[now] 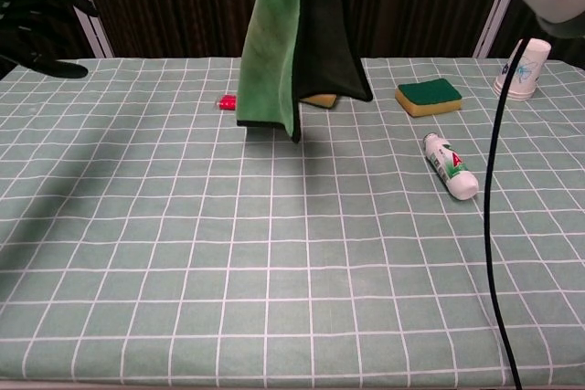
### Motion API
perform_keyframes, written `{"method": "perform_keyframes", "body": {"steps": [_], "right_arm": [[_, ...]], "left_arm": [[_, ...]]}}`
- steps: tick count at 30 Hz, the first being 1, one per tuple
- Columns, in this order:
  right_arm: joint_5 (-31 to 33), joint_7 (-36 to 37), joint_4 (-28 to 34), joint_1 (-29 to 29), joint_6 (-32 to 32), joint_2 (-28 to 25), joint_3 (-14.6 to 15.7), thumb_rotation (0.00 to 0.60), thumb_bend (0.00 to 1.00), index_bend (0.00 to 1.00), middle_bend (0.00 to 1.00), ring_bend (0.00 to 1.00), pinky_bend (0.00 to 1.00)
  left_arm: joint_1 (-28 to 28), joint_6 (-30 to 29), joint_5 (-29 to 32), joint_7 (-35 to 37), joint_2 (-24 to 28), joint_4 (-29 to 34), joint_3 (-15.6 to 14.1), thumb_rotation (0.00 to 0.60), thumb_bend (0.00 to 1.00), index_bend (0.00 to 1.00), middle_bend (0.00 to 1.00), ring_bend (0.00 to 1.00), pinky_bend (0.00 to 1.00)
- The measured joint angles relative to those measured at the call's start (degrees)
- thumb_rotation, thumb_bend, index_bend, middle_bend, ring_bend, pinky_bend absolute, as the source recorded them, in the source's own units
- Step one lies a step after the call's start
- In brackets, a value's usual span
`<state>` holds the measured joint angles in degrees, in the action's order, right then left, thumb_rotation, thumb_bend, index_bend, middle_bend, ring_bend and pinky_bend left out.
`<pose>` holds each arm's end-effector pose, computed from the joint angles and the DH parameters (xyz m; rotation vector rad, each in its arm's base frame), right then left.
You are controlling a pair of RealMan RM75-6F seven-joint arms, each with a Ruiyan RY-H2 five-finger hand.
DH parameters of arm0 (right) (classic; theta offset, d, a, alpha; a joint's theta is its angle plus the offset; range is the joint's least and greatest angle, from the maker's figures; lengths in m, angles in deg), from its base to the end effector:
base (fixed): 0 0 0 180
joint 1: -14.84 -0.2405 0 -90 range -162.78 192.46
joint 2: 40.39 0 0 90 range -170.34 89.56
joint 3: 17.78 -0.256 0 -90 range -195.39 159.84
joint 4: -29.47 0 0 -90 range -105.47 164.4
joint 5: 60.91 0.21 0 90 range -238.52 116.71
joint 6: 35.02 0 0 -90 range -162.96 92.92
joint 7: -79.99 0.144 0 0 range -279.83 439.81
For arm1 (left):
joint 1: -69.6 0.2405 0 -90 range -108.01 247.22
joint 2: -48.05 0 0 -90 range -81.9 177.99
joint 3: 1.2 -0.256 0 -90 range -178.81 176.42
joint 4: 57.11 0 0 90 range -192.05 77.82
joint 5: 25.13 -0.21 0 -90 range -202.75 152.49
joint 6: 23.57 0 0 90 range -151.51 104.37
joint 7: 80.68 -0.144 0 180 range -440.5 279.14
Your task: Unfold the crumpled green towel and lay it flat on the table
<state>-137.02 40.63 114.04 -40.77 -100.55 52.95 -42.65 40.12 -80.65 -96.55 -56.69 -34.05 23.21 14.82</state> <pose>0.0172 -0.3770 0.0353 1.7144 -0.2131 1.2812 -0.2315 0.3454 0.0545 -1.3270 -1.4834 -1.3208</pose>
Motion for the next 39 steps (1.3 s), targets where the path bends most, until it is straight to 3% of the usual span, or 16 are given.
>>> {"method": "perform_keyframes", "body": {"steps": [2,4,7,18,27,35,39], "right_arm": [[1.22,-1.22,-0.60,-1.10,1.10,1.69,0.53,0.600,0.52,0.80,0.33,0.17,0.09],[2.77,-3.25,-1.79,-2.51,2.16,3.90,0.98,0.600,0.53,0.80,0.33,0.16,0.09],[5.31,-5.95,-4.52,-4.96,3.67,7.67,1.25,0.600,0.52,0.80,0.32,0.16,0.09],[12.62,-8.34,-15.76,-13.31,5.91,18.23,-1.95,0.600,0.52,0.78,0.31,0.14,0.08],[16.39,-8.70,-21.47,-17.85,5.41,20.29,-6.25,0.600,0.52,0.74,0.29,0.12,0.07],[19.62,-8.11,-26.38,-21.29,5.92,21.85,-8.25,0.600,0.52,0.73,0.29,0.12,0.07],[20.13,-6.36,-26.80,-22.00,5.92,22.22,-8.45,0.600,0.52,0.72,0.29,0.12,0.07]], "left_arm": [[-0.27,1.33,1.90,-0.77,-0.61,-0.44,-0.20,0.498,0.01,0.37,0.24,0.21,0.29],[-0.59,3.27,4.25,-1.41,-1.28,-0.87,-0.44,0.360,0.00,0.37,0.24,0.21,0.29],[-1.14,5.69,7.22,-2.69,-2.41,-1.81,-0.82,0.269,0.00,0.36,0.24,0.21,0.29],[-3.25,7.57,10.74,-8.53,-5.71,-3.16,-1.29,0.257,0.00,0.36,0.24,0.21,0.29],[-4.62,6.00,11.41,-13.78,-7.49,-1.60,-1.32,0.257,0.00,0.36,0.24,0.21,0.29],[-5.10,4.39,11.70,-17.68,-8.07,0.30,-1.60,0.246,0.00,0.36,0.24,0.21,0.29],[-5.67,3.74,12.88,-20.88,-9.71,-1.12,-1.80,0.317,0.01,0.36,0.24,0.21,0.29]]}}
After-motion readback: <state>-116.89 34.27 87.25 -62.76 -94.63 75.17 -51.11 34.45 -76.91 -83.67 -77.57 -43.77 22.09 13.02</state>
